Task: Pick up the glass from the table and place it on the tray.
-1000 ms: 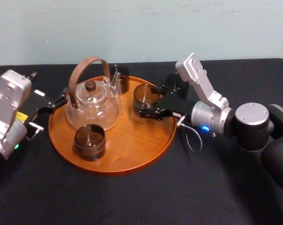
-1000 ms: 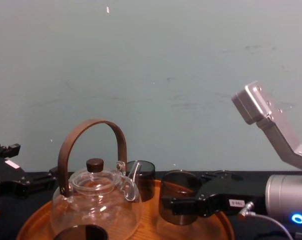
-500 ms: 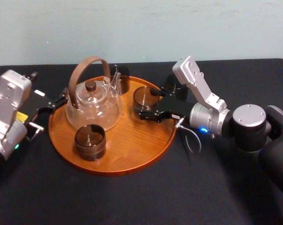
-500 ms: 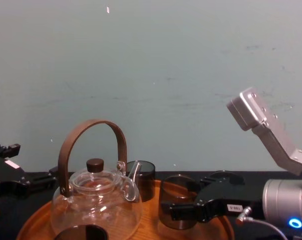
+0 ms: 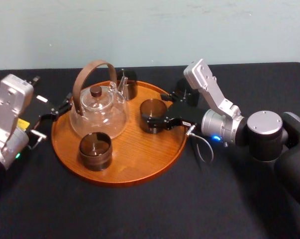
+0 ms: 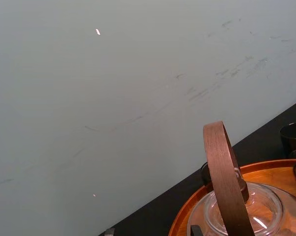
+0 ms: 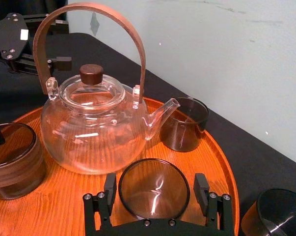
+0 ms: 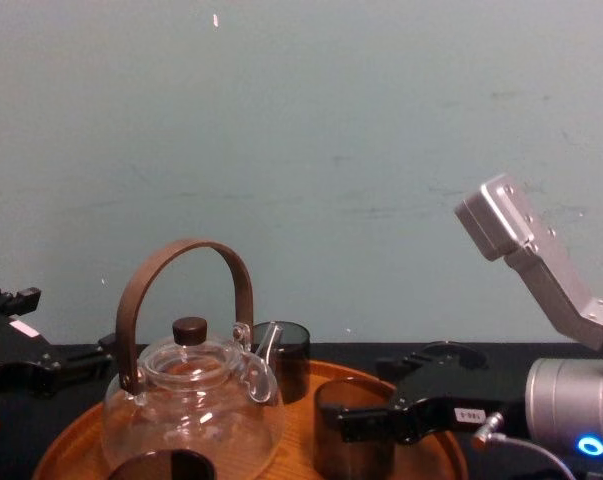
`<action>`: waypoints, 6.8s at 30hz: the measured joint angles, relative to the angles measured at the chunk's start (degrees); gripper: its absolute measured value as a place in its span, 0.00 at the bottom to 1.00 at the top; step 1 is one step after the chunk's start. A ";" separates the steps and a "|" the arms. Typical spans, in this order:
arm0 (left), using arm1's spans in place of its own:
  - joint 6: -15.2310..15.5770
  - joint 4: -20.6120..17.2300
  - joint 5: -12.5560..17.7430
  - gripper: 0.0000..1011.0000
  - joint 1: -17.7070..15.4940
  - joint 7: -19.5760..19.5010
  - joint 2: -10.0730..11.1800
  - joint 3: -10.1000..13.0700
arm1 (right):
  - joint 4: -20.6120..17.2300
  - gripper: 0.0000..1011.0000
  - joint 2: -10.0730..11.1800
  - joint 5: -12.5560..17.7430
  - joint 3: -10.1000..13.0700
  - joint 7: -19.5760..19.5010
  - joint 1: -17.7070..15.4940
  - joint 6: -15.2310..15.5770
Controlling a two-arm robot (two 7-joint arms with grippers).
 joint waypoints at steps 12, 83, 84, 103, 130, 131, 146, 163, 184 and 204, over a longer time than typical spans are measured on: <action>0.00 0.00 0.00 0.99 0.00 0.00 0.00 0.00 | -0.06 0.99 0.04 0.12 0.05 0.04 -0.02 0.10; 0.00 0.00 0.00 0.99 0.00 0.00 0.00 0.00 | -10.12 0.99 12.51 9.91 8.71 0.08 -8.89 1.99; 0.00 0.00 0.00 0.99 0.00 0.00 0.00 0.00 | -9.34 0.99 11.99 10.02 8.65 0.08 -8.24 2.39; 0.00 0.00 0.00 0.99 0.00 0.00 0.00 0.00 | -1.20 0.99 7.48 9.27 6.28 1.52 -2.40 2.39; 0.00 0.00 0.00 0.99 0.00 0.00 0.00 0.00 | 1.46 0.99 5.39 8.11 5.75 2.16 -0.23 1.98; 0.00 0.00 0.00 0.99 0.00 0.00 0.00 0.00 | 0.92 0.99 5.64 8.22 5.89 2.13 -0.63 2.08; 0.00 0.01 0.00 0.99 0.00 0.00 0.00 0.00 | -0.95 0.99 6.94 8.99 7.10 0.94 -2.07 2.36; 0.00 0.00 0.00 0.99 0.00 0.00 0.00 0.00 | 4.36 0.99 5.31 8.28 7.51 -0.03 0.53 2.06; 0.00 0.00 0.00 0.99 0.00 0.00 0.00 0.00 | 11.69 0.99 2.31 7.07 7.34 1.22 4.36 1.61; 0.00 0.00 0.00 0.99 0.00 0.00 0.00 0.00 | 19.61 0.99 -1.01 5.36 7.69 1.92 8.68 -0.35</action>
